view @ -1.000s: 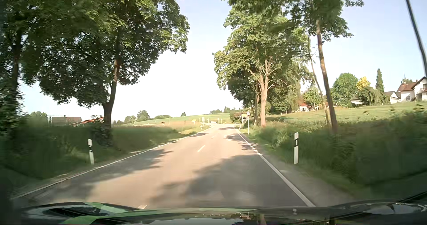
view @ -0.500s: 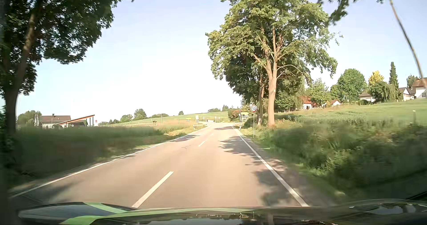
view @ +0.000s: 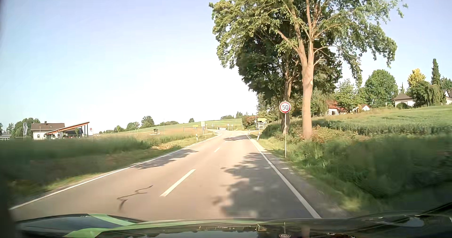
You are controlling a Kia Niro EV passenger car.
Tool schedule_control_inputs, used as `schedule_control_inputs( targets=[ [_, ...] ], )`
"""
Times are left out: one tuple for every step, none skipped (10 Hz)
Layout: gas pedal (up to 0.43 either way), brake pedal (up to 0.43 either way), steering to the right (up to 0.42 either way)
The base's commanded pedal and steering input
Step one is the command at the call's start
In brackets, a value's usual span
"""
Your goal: Follow the waypoints while adhering to traffic rules and regulations
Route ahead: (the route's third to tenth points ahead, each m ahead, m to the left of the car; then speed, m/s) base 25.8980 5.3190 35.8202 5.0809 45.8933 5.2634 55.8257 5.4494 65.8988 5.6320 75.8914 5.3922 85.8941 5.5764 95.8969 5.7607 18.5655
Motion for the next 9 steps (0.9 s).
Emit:
schedule_control_inputs(
  targets=[
    [0.157, 0.0, -0.004],
    [0.157, 0.0, -0.004],
    [0.157, 0.0, -0.004],
    [0.157, 0.0, -0.004],
    [0.177, 0.0, -0.004],
    [0.177, 0.0, -0.004],
    [0.189, 0.0, -0.004],
    [0.177, 0.0, -0.003],
    [0.079, 0.0, -0.003]
  ],
)
